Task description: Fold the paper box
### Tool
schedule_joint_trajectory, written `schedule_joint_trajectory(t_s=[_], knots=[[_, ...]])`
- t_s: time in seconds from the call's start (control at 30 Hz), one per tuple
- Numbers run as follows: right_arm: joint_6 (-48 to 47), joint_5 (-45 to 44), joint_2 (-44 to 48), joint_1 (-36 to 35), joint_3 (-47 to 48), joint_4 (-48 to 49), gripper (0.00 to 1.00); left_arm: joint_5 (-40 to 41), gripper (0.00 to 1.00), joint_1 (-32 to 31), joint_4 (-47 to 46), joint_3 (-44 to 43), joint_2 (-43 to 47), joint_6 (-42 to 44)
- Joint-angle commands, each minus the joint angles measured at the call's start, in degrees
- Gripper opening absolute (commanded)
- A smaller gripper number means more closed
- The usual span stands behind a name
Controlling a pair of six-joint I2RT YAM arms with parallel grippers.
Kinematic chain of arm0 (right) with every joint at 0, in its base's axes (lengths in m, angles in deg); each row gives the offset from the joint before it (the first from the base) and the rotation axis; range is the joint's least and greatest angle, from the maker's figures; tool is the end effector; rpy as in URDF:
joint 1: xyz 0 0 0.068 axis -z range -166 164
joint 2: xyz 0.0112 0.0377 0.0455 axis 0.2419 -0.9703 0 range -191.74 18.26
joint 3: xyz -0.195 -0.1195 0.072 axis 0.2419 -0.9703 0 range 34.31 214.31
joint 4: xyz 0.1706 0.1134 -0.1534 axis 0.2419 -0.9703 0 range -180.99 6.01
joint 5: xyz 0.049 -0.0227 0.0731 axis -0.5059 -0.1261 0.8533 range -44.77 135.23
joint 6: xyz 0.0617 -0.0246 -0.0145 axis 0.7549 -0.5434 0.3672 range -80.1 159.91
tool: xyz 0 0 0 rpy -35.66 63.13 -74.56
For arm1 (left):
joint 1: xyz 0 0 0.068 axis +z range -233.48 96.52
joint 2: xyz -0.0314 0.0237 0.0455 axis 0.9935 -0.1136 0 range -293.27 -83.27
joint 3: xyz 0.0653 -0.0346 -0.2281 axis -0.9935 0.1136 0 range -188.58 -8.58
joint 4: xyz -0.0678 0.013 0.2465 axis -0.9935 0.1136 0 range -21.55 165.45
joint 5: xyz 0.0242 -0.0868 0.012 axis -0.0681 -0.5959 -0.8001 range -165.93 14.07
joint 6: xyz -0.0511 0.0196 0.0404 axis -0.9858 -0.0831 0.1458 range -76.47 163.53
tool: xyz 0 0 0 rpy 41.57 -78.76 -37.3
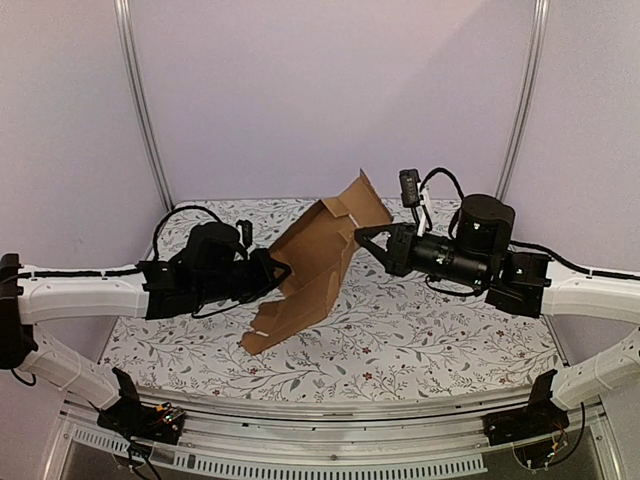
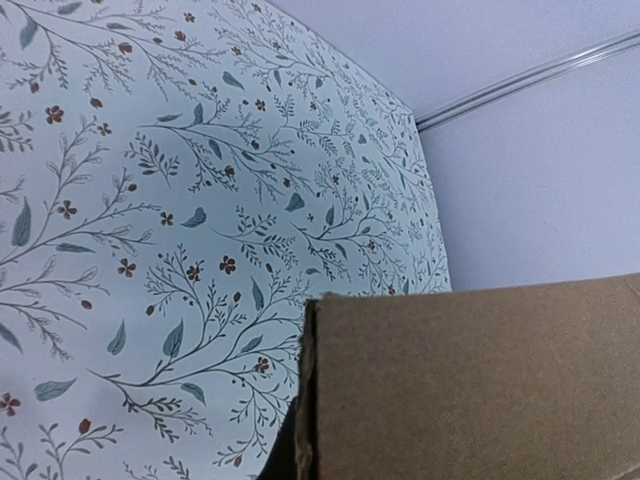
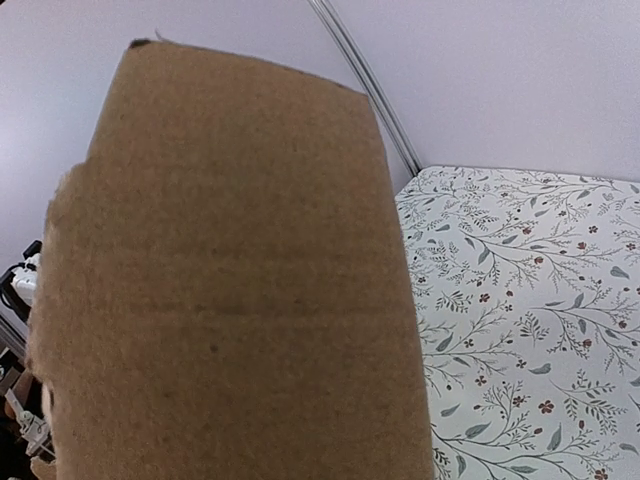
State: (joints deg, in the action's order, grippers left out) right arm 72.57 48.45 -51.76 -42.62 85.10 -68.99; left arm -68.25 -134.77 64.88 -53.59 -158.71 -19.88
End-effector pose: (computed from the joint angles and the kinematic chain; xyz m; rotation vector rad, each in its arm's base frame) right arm 0.1709 0.2649 0.2978 -0.4184 1.7464 1.2076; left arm 0.2015 -0.2398 0.2086 -0.3259 2.2014 -1.0701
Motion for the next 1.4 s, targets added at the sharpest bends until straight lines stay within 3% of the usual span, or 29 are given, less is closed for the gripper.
schedule_joint_trajectory(t_s=[0.0,0.47,0.73,1.13,1.37], knots=[[-1.2,-0.4,-1.3,-0.5,2.4,-2.8,0.00,-3.1,0.00,0.7,-1.3,-2.7,0.1,4.8],[-9.8,1.2,-1.3,-2.3,4.7,-23.6,0.00,-6.2,0.00,2.4,3.1,-8.1,-2.0,11.3],[-11.8,-0.1,-0.6,-2.8,5.8,-25.9,0.01,-7.0,0.00,3.0,3.4,-9.6,-2.9,12.0],[-13.7,-1.9,7.6,-2.8,6.2,-31.6,0.14,-2.6,0.00,3.1,2.6,-6.6,-1.5,17.4],[-18.7,5.3,13.0,-2.8,6.8,-39.4,0.29,-0.5,0.00,3.1,3.4,-7.0,-0.1,22.3]])
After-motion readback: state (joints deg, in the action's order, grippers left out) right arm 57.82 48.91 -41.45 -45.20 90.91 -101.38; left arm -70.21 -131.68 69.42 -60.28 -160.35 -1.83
